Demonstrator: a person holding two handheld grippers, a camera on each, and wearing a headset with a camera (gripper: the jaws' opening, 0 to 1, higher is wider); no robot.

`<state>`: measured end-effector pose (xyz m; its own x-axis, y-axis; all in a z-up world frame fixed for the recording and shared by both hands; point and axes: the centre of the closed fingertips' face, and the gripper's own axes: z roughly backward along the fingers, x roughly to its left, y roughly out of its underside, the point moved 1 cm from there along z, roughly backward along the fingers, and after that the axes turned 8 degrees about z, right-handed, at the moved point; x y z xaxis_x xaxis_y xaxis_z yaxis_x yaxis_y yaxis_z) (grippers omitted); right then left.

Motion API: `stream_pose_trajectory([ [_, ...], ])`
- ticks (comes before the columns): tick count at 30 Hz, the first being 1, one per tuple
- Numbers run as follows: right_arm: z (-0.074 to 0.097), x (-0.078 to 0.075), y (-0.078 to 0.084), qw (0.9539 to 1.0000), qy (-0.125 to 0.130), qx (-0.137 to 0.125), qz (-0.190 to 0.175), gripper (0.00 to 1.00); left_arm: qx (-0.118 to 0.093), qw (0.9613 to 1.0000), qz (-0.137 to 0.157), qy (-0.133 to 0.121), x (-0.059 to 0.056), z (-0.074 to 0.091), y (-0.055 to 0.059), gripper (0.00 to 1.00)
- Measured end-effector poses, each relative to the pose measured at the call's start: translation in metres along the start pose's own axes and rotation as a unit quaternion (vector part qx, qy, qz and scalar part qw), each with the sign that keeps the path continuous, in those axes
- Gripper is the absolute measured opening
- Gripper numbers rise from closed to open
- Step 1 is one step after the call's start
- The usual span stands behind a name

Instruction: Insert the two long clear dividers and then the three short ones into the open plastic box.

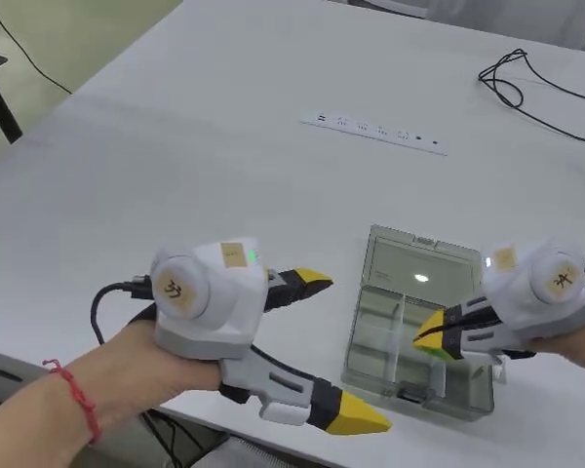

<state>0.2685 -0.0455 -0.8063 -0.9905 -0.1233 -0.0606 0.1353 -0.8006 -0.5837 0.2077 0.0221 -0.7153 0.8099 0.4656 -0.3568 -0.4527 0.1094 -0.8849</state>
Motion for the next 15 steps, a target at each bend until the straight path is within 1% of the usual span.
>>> stream_pose_trajectory([
  [4, 0.0011, -0.0007, 0.0000, 1.0000, 0.003, 0.005, 0.003, 0.02, 0.001, 1.0000, 0.000, 0.001, -0.0002, 0.0009, 0.0013, 0.99],
  [10, 0.0010, -0.0012, 0.0001, 0.9999, 0.011, 0.007, -0.006, 0.03, 0.004, 1.0000, 0.001, 0.003, -0.0001, 0.0011, 0.0038, 1.00],
  [12, 0.0015, -0.0013, -0.0006, 0.9997, 0.014, 0.002, -0.019, 0.04, 0.005, 1.0000, 0.001, 0.004, -0.0004, 0.0014, 0.0044, 1.00],
  [13, 0.0033, -0.0029, -0.0031, 0.9994, 0.019, -0.006, -0.029, 0.06, 0.005, 1.0000, 0.001, 0.004, -0.0003, 0.0017, 0.0045, 1.00],
  [15, 0.0084, -0.0052, -0.0077, 0.9988, 0.025, -0.019, -0.038, 0.09, 0.005, 1.0000, 0.003, 0.003, 0.0006, 0.0026, 0.0044, 1.00],
])
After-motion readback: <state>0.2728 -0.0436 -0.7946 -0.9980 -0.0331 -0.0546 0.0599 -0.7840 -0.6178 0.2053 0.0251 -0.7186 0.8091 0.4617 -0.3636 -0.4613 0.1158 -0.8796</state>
